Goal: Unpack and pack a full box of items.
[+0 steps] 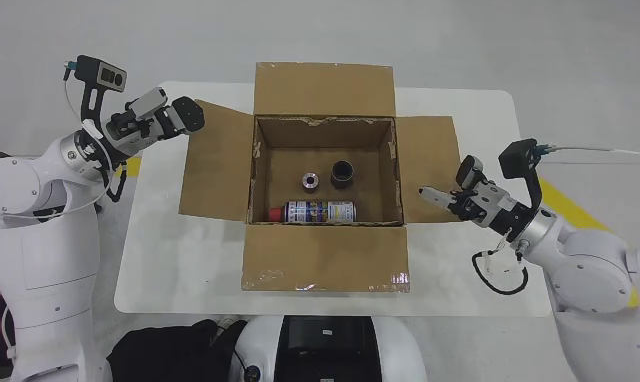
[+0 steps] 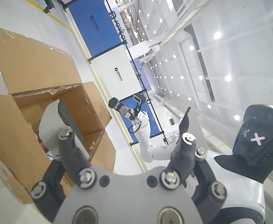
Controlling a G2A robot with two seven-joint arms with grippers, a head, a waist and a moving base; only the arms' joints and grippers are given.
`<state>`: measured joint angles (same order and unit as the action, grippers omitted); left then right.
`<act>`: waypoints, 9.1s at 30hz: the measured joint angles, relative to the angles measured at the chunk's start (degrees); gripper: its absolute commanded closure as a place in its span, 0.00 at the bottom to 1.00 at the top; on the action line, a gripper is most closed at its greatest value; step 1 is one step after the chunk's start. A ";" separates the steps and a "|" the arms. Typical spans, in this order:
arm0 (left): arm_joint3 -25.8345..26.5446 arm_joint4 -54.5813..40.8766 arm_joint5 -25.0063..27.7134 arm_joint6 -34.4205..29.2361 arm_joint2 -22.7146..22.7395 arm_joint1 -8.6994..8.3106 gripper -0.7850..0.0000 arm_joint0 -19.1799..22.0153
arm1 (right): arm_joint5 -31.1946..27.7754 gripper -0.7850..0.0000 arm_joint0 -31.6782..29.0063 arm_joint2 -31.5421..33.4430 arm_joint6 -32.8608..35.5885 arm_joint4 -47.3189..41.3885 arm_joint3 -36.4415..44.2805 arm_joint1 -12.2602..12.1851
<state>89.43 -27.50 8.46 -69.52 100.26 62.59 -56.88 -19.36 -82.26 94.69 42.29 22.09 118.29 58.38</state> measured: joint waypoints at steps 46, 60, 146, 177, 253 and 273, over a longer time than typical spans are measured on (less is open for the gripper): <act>0.00 0.00 0.00 0.00 0.00 0.00 0.00 0.00 | 7.73 0.00 4.86 3.33 22.67 -43.65 -12.02 -1.71; 0.00 0.00 0.00 0.00 0.00 0.00 0.00 0.00 | 7.62 0.00 8.48 -0.63 22.19 -43.18 -6.79 -2.03; 0.30 0.88 0.10 2.24 0.86 -0.12 0.00 -0.94 | 5.13 0.00 0.43 6.64 -1.53 -23.23 -11.11 -3.05; -7.06 2.65 3.00 4.52 -5.77 -1.41 0.00 -2.16 | 5.12 0.00 0.43 6.64 -1.53 -23.23 -11.11 -3.05; -4.83 3.72 5.09 8.20 -11.61 -3.70 0.00 4.86 | 5.12 0.00 0.43 6.64 -1.53 -23.23 -11.11 -3.05; -9.23 -2.34 8.74 7.36 -4.24 -5.07 0.00 0.94 | 5.12 0.00 0.43 6.64 -1.53 -23.23 -11.11 -3.05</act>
<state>80.20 -29.84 17.20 -62.16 96.01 57.52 -55.94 -14.24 -81.83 101.33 40.76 -1.14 107.18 55.33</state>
